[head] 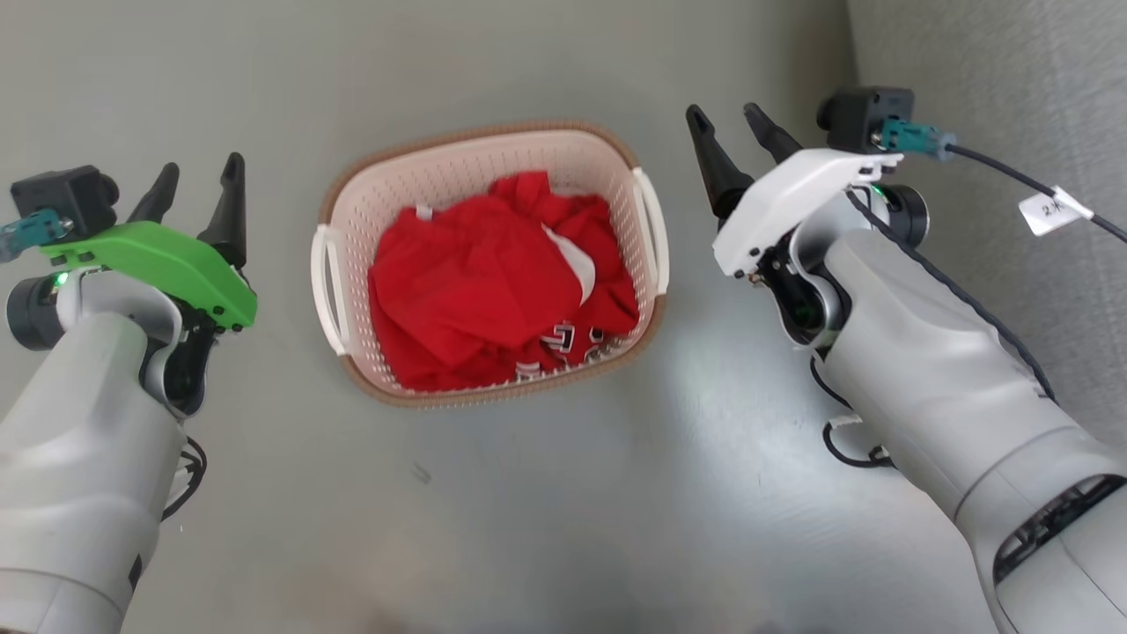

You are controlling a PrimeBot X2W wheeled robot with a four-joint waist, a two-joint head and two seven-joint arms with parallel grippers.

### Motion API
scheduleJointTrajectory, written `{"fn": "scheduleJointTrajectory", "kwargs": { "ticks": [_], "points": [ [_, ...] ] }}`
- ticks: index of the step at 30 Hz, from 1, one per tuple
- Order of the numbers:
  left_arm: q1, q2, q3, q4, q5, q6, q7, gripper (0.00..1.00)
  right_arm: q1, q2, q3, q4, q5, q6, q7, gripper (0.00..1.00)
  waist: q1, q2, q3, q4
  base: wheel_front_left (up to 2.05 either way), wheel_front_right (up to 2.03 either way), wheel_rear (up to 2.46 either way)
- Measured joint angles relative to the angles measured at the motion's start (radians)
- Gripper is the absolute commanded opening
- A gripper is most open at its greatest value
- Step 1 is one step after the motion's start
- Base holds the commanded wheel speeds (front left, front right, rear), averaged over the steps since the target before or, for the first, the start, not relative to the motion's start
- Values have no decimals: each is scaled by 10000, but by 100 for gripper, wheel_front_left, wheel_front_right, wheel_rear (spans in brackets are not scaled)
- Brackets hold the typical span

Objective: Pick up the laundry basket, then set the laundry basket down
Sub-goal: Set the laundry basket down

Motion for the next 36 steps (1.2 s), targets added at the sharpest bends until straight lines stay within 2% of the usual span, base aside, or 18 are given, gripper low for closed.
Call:
{"fn": "scheduleJointTrajectory", "kwargs": {
  "ticks": [5, 16, 22, 25, 36],
  "points": [
    [470, 117, 564, -786, 339, 21, -2, 100, 454, -221, -372, -414, -443, 2, 0, 100, 0, 0, -630, -53, 0, 0, 0],
    [2281, 94, 1664, -2201, 1269, 428, -2, 100, 1811, -445, -1156, -1609, -1404, 15, 0, 100, 0, 0, -2001, -105, 0, 0, 0],
    [3239, 38, 2266, -3047, 1770, 648, -2, 100, 2828, -522, -1818, -2284, -1776, -29, 0, 100, 0, 0, -2711, -113, 0, 0, 0],
    [3787, -69, 2562, -3728, 2213, 757, -2, 100, 3454, -704, -2447, -2886, -2071, -192, 0, 100, -1, 0, -3164, -96, 0, 0, 0],
    [5571, -334, 3616, -5206, 2989, 1028, -2, 100, 5124, -763, -3120, -4067, -2972, -201, 0, 100, -1, 0, -4127, -62, 0, 0, 0]
  ]
}}
